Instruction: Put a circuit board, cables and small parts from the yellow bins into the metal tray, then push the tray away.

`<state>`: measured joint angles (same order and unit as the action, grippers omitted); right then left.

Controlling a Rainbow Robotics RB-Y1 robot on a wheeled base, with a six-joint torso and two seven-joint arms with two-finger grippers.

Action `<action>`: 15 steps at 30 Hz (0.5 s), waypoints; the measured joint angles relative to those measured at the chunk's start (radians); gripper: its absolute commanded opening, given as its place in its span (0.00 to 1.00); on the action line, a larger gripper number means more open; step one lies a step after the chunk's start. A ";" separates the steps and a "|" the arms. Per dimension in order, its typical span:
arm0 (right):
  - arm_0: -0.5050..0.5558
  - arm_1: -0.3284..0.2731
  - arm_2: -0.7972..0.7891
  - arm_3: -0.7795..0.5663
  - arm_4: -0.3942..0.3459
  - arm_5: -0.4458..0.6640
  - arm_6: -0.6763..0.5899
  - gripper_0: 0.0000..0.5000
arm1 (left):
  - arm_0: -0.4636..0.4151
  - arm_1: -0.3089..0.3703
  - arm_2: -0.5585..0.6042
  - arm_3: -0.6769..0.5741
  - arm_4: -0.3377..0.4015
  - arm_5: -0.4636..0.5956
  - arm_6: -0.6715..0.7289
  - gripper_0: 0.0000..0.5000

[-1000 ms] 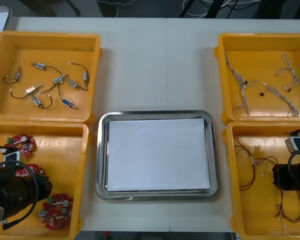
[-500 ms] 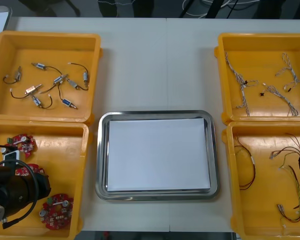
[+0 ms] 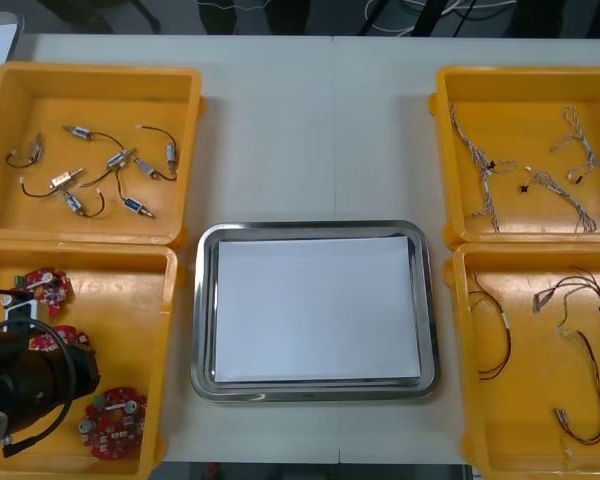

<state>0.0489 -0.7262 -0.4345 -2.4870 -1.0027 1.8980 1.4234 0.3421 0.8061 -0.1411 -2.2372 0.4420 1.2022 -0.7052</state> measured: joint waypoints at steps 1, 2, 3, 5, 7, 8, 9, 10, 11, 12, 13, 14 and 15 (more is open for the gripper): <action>-0.016 -0.003 0.007 -0.010 -0.001 0.007 0.000 0.00 | -0.001 0.004 0.000 0.000 0.003 0.001 0.000 0.00; -0.034 -0.009 0.018 -0.019 -0.002 0.013 0.000 0.00 | -0.003 0.009 0.000 0.000 0.010 0.006 0.000 0.00; -0.050 -0.019 0.033 -0.026 -0.006 0.015 0.000 0.00 | -0.007 0.015 0.001 0.000 0.026 0.017 0.000 0.00; -0.079 -0.045 0.069 -0.035 -0.017 0.015 0.000 0.00 | -0.018 0.026 0.004 0.000 0.064 0.047 0.000 0.00; -0.108 -0.076 0.112 -0.037 -0.028 0.015 0.000 0.00 | -0.034 0.034 0.011 0.000 0.097 0.080 0.000 0.00; -0.122 -0.091 0.133 -0.038 -0.031 0.015 0.000 0.00 | -0.042 0.036 0.017 0.000 0.109 0.095 0.000 0.00; -0.136 -0.104 0.153 -0.040 -0.034 0.016 0.000 0.00 | -0.051 0.036 0.025 -0.001 0.122 0.114 0.000 0.00; -0.150 -0.116 0.173 -0.042 -0.038 0.016 0.000 0.00 | -0.060 0.037 0.034 -0.002 0.136 0.139 -0.001 0.00; -0.164 -0.126 0.192 -0.044 -0.044 0.016 0.000 0.00 | -0.070 0.037 0.045 -0.004 0.149 0.162 -0.001 0.00; -0.176 -0.134 0.208 -0.046 -0.050 0.016 0.000 0.00 | -0.079 0.037 0.056 -0.007 0.162 0.184 -0.001 0.00; -0.189 -0.141 0.225 -0.048 -0.057 0.017 0.000 0.00 | -0.090 0.037 0.069 -0.013 0.180 0.212 -0.001 0.00; -0.203 -0.147 0.242 -0.051 -0.063 0.017 0.000 0.00 | -0.101 0.037 0.082 -0.020 0.199 0.240 -0.001 0.00; -0.216 -0.152 0.260 -0.055 -0.067 0.017 0.000 0.00 | -0.113 0.037 0.096 -0.028 0.218 0.268 -0.002 0.00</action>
<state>-0.1670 -0.8781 -0.1748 -2.5422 -1.0698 1.9154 1.4234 0.2289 0.8428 -0.0455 -2.2651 0.6597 1.4702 -0.7068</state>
